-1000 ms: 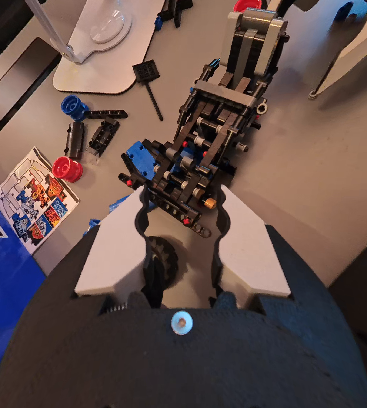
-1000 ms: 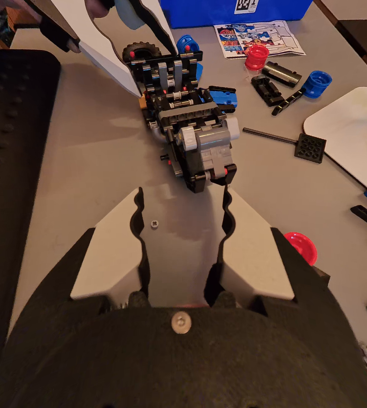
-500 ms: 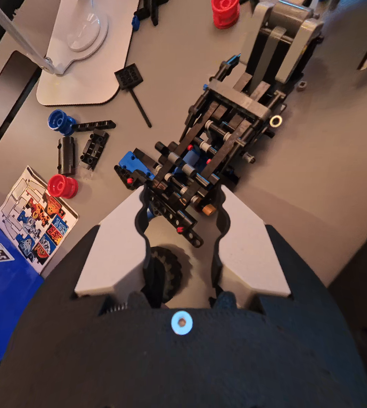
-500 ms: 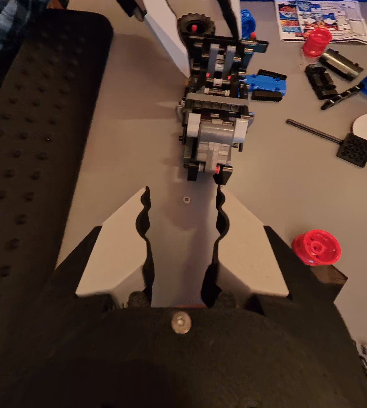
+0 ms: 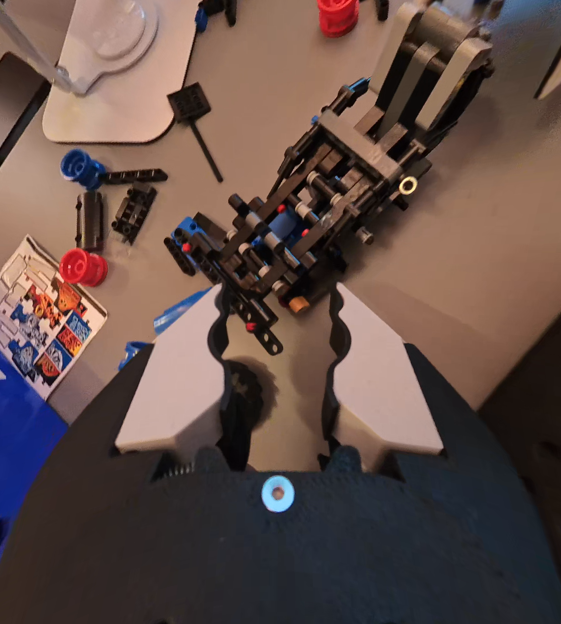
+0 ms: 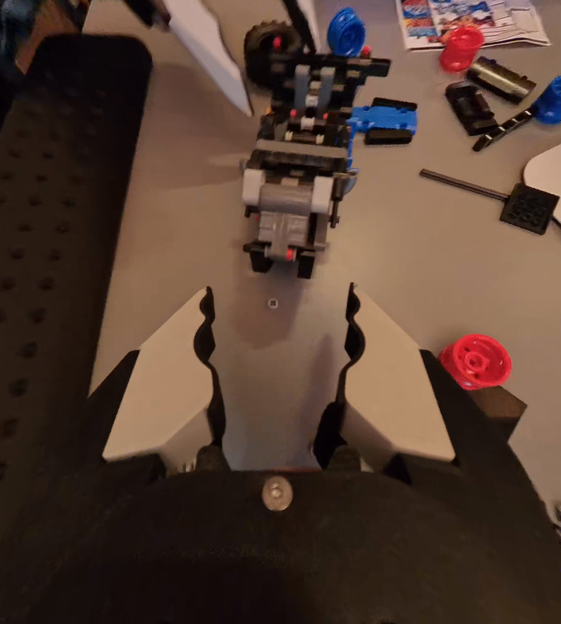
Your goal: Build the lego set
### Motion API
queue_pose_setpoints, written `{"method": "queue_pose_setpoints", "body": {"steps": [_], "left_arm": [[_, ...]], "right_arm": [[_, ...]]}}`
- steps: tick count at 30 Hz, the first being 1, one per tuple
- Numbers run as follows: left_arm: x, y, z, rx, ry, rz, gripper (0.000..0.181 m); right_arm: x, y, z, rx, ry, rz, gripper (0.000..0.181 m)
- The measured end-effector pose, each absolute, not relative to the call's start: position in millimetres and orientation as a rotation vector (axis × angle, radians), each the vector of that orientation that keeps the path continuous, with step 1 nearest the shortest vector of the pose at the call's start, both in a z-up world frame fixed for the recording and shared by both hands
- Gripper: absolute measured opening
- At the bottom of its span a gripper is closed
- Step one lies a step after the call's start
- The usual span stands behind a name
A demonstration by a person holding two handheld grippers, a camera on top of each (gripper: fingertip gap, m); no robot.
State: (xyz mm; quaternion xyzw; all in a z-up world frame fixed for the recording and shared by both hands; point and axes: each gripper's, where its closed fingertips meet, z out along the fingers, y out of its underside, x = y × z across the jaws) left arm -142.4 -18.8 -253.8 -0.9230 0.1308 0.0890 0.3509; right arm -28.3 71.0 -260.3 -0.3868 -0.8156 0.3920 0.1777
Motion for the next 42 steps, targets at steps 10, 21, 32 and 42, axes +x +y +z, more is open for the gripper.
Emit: {"method": "queue_pose_setpoints", "body": {"steps": [10, 21, 32, 42], "left_arm": [[-145, -27, -254, -2.405, 0.247, 0.269, 0.058], [-134, -4, -268, -2.421, 0.48, 0.257, 0.048], [-131, 29, -265, -2.364, 0.572, 0.246, 0.055], [-137, 53, -263, -2.318, 0.638, 0.202, 0.068]], "right_arm": [[-14, 17, -265, -0.874, -2.458, 1.198, 0.064], [2, -24, -264, -0.699, -2.549, 1.23, 0.065], [2, -29, -265, -0.698, -2.547, 1.228, 0.061], [-5, -33, -266, -0.732, -2.517, 1.236, 0.06]]}}
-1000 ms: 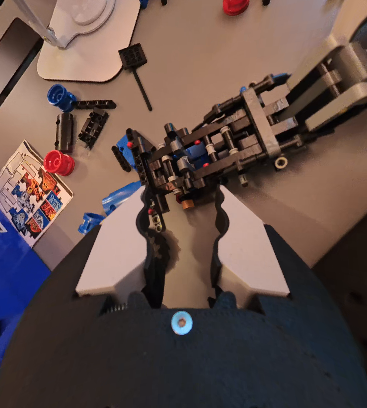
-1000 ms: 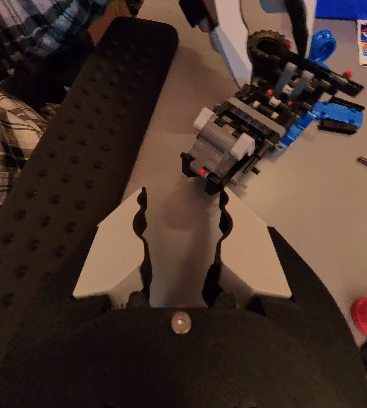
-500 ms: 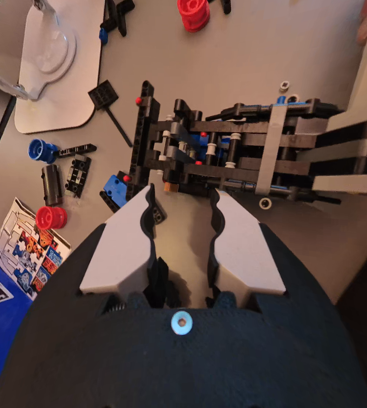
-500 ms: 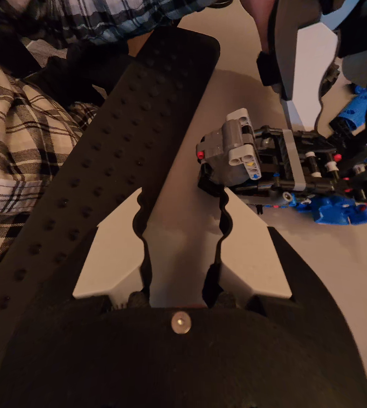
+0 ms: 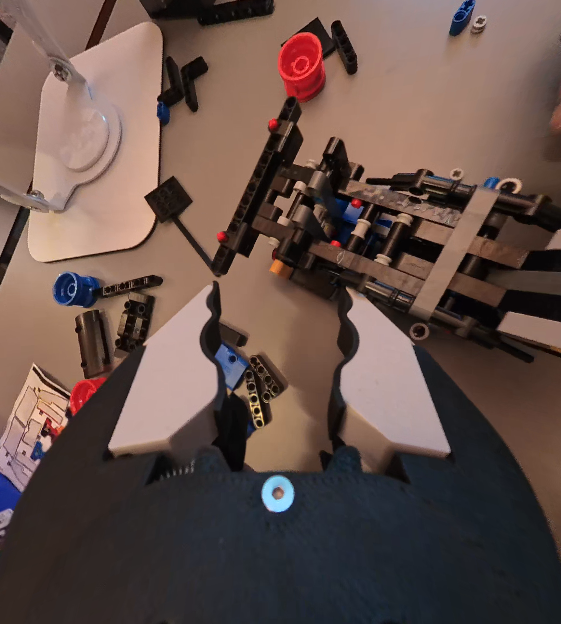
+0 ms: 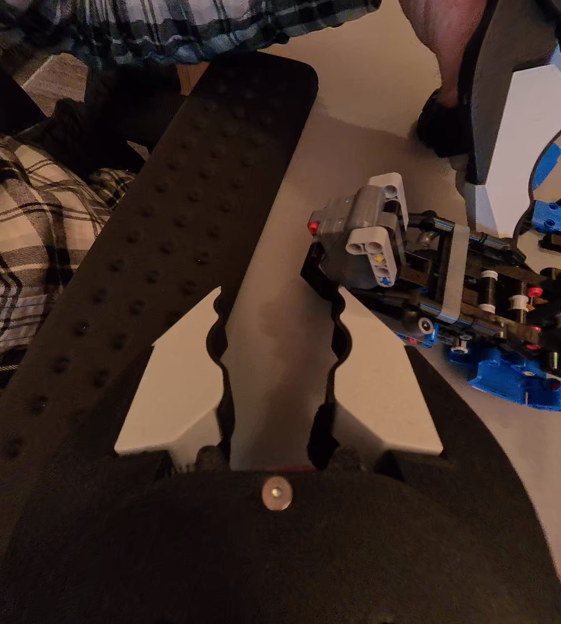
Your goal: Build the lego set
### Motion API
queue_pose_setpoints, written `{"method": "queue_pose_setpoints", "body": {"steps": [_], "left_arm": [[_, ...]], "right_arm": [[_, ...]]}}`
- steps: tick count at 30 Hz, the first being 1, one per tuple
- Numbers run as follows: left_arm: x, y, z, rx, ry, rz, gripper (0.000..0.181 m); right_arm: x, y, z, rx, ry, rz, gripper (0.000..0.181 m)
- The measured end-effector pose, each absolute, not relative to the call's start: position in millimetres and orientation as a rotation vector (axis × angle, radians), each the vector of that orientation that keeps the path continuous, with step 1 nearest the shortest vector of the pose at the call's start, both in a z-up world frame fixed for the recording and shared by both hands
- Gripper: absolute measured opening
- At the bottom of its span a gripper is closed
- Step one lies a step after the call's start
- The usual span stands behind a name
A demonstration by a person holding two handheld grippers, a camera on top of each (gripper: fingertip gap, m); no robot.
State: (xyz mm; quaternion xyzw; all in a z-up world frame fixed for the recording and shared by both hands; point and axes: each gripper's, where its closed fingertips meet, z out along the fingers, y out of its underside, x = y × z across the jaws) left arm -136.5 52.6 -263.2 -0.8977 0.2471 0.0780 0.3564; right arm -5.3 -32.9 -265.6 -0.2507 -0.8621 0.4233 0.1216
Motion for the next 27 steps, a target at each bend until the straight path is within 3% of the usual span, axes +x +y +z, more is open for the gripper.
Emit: {"method": "queue_pose_setpoints", "body": {"steps": [5, 16, 24, 27], "left_arm": [[-144, 43, -269, -2.384, 0.633, 0.121, 0.07], [-159, -10, -277, -2.6, 0.544, -0.056, 0.072], [-76, -30, -243, -2.35, 0.422, -0.28, 0.08], [-60, -26, -244, -2.336, 0.38, -0.224, 0.094]], "right_arm": [[-5, -30, -266, -0.75, -2.51, 1.248, 0.072], [-4, -27, -269, -0.755, -2.517, 1.245, 0.072], [-7, -41, -270, -0.752, -2.511, 1.274, 0.085], [-6, -38, -270, -0.763, -2.516, 1.266, 0.085]]}}
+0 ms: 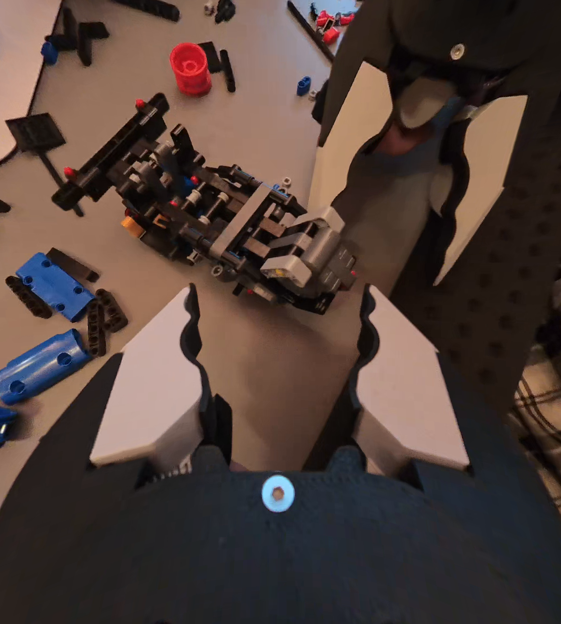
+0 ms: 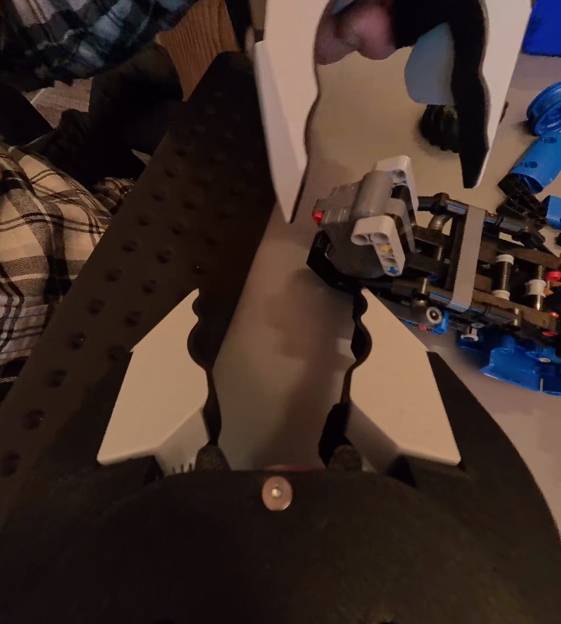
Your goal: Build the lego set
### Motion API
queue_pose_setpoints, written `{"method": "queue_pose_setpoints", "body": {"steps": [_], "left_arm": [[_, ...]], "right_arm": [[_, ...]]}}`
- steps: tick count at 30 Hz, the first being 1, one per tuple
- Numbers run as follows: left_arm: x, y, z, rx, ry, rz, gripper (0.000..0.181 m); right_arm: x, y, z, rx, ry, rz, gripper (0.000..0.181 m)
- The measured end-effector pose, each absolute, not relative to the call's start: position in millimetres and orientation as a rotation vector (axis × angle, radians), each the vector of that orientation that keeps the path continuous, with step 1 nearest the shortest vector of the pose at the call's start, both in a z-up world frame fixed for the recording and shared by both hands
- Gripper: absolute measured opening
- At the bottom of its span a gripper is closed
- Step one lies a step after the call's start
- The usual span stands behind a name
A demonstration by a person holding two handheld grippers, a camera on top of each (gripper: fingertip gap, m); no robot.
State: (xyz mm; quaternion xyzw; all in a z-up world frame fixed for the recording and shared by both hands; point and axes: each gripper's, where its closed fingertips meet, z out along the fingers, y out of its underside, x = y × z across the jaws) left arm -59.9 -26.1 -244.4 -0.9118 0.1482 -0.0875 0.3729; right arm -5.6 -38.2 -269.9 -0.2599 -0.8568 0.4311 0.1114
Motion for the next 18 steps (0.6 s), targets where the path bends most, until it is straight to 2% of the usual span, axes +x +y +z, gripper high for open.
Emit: {"method": "queue_pose_setpoints", "body": {"steps": [3, 7, 10, 17, 18], "left_arm": [[-53, -20, -246, -2.322, 0.329, -0.187, 0.096], [-56, -16, -248, -2.298, 0.342, -0.124, 0.084], [-60, -18, -248, -2.298, 0.4, -0.127, 0.082], [-73, -17, -248, -2.281, 0.518, -0.217, 0.081], [-72, -17, -248, -2.276, 0.527, -0.216, 0.081]], "right_arm": [[-6, -33, -269, -0.779, -2.511, 1.263, 0.085], [-3, -26, -271, -0.788, -2.527, 1.236, 0.083], [-4, -19, -270, -0.801, -2.508, 1.224, 0.081], [-30, -5, -242, -0.788, -2.273, 1.163, 0.056], [-35, -1, -242, -0.779, -2.243, 1.113, 0.047]]}}
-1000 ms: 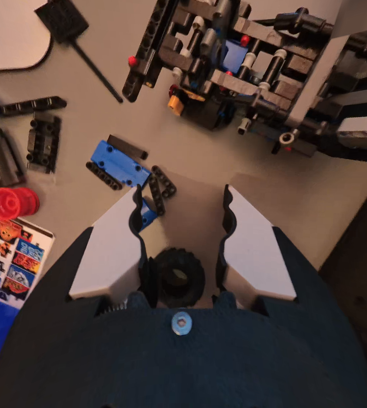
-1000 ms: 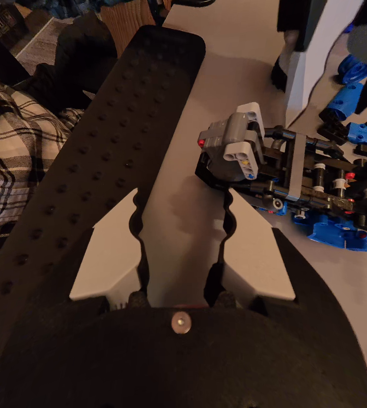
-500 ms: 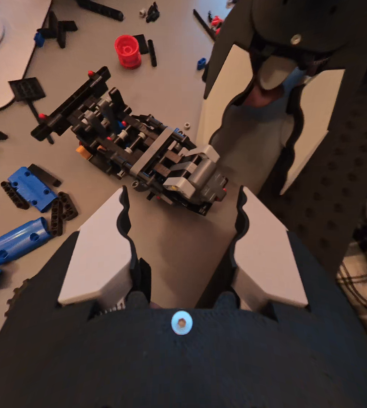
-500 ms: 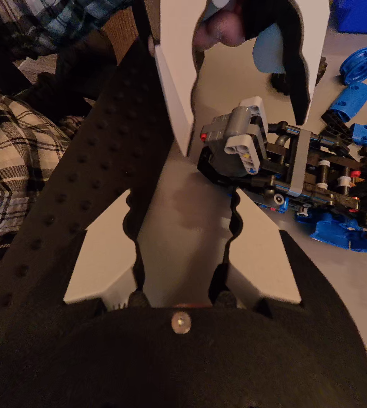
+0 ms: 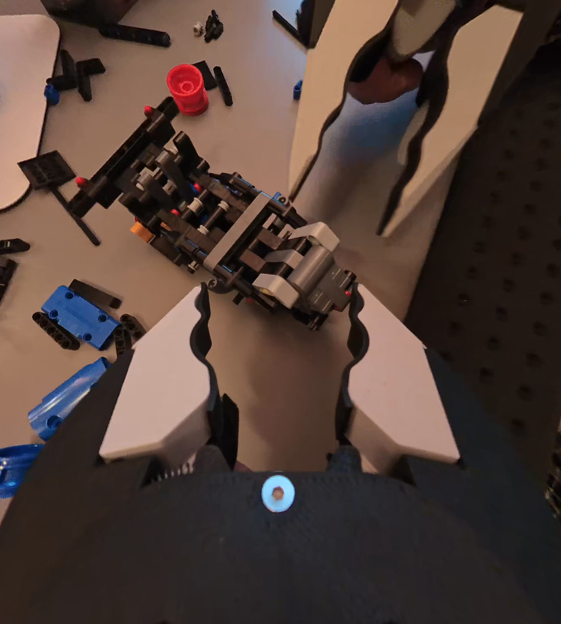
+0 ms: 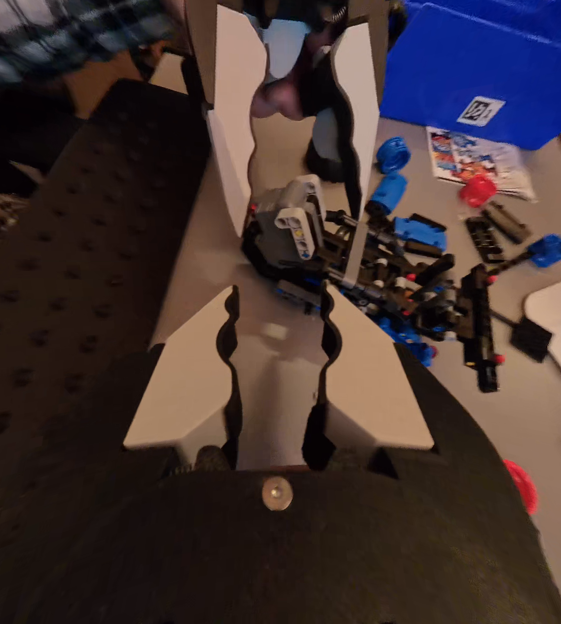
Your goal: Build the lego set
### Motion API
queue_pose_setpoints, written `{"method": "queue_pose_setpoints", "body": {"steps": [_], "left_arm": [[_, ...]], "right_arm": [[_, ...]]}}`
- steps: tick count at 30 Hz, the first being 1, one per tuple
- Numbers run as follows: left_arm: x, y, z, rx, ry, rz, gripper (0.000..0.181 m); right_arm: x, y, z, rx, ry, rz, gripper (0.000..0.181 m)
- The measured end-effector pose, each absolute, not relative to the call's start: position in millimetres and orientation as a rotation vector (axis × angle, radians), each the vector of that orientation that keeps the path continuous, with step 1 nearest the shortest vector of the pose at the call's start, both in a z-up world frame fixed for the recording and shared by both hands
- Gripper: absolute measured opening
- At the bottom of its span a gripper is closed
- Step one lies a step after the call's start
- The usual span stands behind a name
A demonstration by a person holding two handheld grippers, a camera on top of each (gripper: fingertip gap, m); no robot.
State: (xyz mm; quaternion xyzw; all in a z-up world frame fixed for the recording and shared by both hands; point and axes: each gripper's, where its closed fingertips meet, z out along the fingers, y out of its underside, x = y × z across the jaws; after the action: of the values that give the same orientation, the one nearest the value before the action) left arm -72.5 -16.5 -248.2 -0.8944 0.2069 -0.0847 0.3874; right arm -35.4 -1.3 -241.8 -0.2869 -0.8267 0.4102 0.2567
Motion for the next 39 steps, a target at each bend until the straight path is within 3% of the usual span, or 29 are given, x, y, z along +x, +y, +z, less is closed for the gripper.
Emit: {"method": "queue_pose_setpoints", "body": {"steps": [2, 5, 8, 11, 19, 39], "left_arm": [[-71, -15, -248, -2.268, 0.534, -0.21, 0.081], [-71, -15, -248, -2.258, 0.539, -0.206, 0.081], [-70, -13, -248, -2.248, 0.542, -0.207, 0.082], [-69, -11, -248, -2.235, 0.542, -0.217, 0.082], [-69, -7, -248, -2.212, 0.536, -0.231, 0.083], [-73, -2, -249, -2.199, 0.539, -0.222, 0.086]], "right_arm": [[-42, 1, -240, -0.755, -2.196, 1.063, 0.04], [-40, 3, -237, -0.695, -2.204, 1.022, 0.015], [-42, 7, -223, -0.687, -2.133, 1.069, 0.02], [-51, 9, -227, -0.697, -2.109, 0.99, 0.039], [-58, 4, -241, -0.685, -2.119, 0.925, 0.03], [-56, 7, -240, -0.723, -2.123, 0.978, 0.034]]}}
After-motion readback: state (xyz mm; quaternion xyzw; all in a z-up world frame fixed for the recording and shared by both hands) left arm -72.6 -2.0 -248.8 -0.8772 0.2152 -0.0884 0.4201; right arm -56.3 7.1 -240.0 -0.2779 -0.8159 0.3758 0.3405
